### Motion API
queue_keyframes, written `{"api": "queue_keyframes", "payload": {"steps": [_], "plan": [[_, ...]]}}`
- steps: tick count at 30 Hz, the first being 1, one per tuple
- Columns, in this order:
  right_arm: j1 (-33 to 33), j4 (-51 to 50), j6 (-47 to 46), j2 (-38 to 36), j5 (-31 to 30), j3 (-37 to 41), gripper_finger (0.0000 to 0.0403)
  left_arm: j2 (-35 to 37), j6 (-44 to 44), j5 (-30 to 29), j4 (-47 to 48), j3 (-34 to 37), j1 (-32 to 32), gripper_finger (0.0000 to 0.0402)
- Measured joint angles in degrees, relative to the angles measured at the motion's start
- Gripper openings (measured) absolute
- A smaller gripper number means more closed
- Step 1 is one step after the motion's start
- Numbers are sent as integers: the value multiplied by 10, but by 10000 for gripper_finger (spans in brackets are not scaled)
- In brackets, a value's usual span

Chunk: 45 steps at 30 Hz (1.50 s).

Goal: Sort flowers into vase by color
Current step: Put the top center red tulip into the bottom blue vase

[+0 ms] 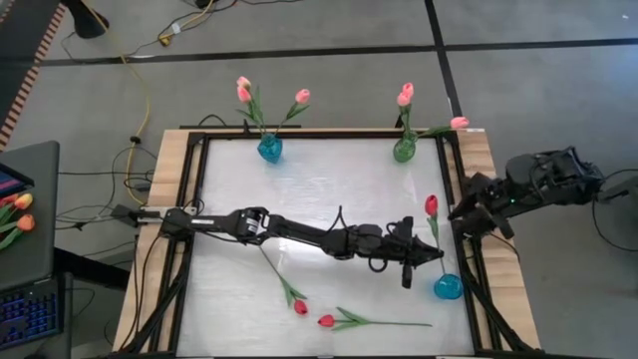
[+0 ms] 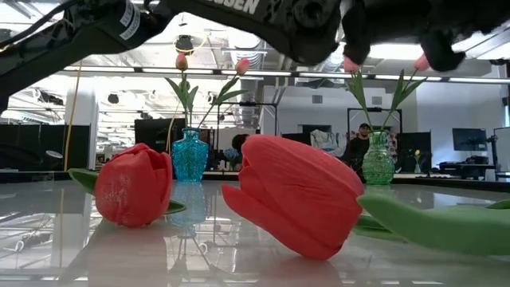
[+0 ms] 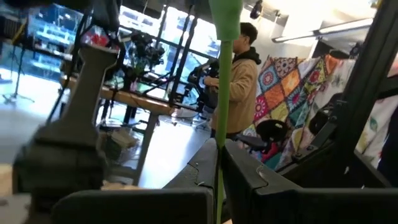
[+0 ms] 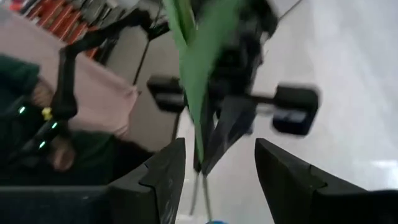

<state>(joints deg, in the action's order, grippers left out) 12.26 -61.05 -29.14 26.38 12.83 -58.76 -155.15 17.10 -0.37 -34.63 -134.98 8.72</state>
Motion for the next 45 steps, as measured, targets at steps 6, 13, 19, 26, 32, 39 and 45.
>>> {"api": "queue_keyframes", "payload": {"steps": [6,13,19,26,32,39,45], "plan": [[10,2,1,32,33,0,217,26,-47,17,51,0,-9,0],[45,29,25,72,33,0,217,26,-35,27,58,0,-16,0],[87,27,37,90,-20,0,217,26,-39,32,57,0,-19,0],[124,33,43,96,-92,0,217,26,-30,41,57,0,-23,0],[143,49,41,102,-101,0,198,26,-24,43,57,0,-24,0],[144,48,41,116,-102,0,116,26,-23,43,57,0,-24,0],[144,47,41,114,-102,0,42,26,-23,46,48,0,-24,0]]}}
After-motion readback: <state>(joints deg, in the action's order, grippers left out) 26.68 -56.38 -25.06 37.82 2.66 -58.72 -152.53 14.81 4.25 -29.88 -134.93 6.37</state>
